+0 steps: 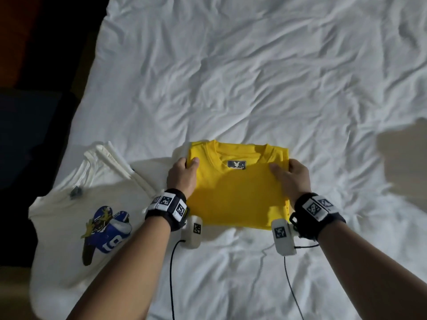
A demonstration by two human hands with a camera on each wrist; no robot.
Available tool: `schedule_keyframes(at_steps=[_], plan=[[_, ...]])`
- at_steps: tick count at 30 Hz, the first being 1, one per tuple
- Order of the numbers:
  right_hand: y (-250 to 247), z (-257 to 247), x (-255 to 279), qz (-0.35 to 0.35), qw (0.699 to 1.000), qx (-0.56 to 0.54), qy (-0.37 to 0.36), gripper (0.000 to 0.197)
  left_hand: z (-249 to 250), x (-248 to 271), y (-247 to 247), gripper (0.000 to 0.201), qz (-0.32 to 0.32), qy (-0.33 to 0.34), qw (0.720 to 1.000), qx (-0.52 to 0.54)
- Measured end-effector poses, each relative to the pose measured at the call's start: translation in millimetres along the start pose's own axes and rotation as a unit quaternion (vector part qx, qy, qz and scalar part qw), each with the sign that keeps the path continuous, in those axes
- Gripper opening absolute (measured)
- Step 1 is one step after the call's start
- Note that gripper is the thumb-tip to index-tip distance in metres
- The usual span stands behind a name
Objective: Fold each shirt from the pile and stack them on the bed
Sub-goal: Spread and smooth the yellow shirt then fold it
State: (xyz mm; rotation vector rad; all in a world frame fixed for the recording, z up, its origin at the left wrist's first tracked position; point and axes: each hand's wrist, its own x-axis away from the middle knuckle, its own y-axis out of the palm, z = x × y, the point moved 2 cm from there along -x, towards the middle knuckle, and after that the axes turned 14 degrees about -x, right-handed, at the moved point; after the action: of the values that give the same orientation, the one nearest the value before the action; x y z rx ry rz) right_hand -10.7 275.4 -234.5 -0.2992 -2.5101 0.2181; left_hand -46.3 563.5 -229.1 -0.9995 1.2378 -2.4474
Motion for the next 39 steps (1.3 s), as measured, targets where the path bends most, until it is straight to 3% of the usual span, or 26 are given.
schedule_keyframes(at_steps=[5, 7, 9, 11, 13, 14, 20, 24, 26, 27, 29, 31, 36, 39], plan=[[-1.2, 0.6, -15.2, 0.023, 0.999, 0.035, -0.006, 0.031, -5.6, -9.4, 2.8, 0.04, 0.023, 0.017, 0.999, -0.029], [2.7, -2.6, -5.4, 0.054, 0.989, 0.124, -0.065, 0.041, -4.1, -2.6, 1.0, 0.037, 0.073, 0.06, 0.989, -0.112], [15.2, -10.9, 22.0, 0.057, 0.941, 0.26, -0.209, 0.061, -0.4, 12.4, 8.4, 0.052, 0.122, 0.137, 0.954, -0.238], [37.1, -3.4, 51.2, -0.013, 0.873, 0.366, -0.323, 0.069, 2.9, 31.2, 27.6, 0.069, 0.127, 0.238, 0.913, -0.307], [54.3, 22.4, 65.5, -0.098, 0.825, 0.435, -0.348, 0.072, -2.6, 40.7, 54.1, 0.077, 0.088, 0.318, 0.879, -0.343], [56.3, 36.1, 66.1, -0.123, 0.815, 0.454, -0.339, 0.073, -7.6, 40.3, 64.3, 0.077, 0.072, 0.334, 0.869, -0.357], [15.9, 70.7, 37.3, -0.123, 0.816, 0.49, -0.281, 0.07, -30.1, 22.5, 59.7, 0.074, 0.054, 0.254, 0.891, -0.371], [-11.5, 71.1, 29.4, -0.066, 0.844, 0.482, -0.226, 0.076, -46.9, 19.3, 41.4, 0.073, 0.077, 0.19, 0.915, -0.348], [-7.8, 60.1, 42.3, -0.03, 0.857, 0.467, -0.215, 0.077, -41.2, 34.7, 39.0, 0.075, 0.092, 0.224, 0.911, -0.334], [-0.4, 53.9, 53.4, -0.033, 0.856, 0.459, -0.237, 0.075, -37.8, 45.6, 43.9, 0.075, 0.092, 0.272, 0.9, -0.329], [18.7, 53.6, 76.8, -0.092, 0.833, 0.452, -0.306, 0.071, -35.8, 67.2, 59.5, 0.073, 0.08, 0.356, 0.868, -0.337], [27.4, 68.2, 90.4, -0.14, 0.819, 0.452, -0.324, 0.068, -45.1, 77.0, 69.9, 0.073, 0.06, 0.35, 0.864, -0.358], [-2.2, 88.3, 71.3, -0.086, 0.878, 0.423, -0.209, 0.065, -71.0, 61.4, 52.3, 0.075, 0.031, 0.193, 0.919, -0.342], [-15.5, 72.0, 63.1, -0.072, 0.897, 0.387, -0.204, 0.069, -66.5, 57.1, 36.7, 0.073, 0.018, 0.165, 0.949, -0.269]])
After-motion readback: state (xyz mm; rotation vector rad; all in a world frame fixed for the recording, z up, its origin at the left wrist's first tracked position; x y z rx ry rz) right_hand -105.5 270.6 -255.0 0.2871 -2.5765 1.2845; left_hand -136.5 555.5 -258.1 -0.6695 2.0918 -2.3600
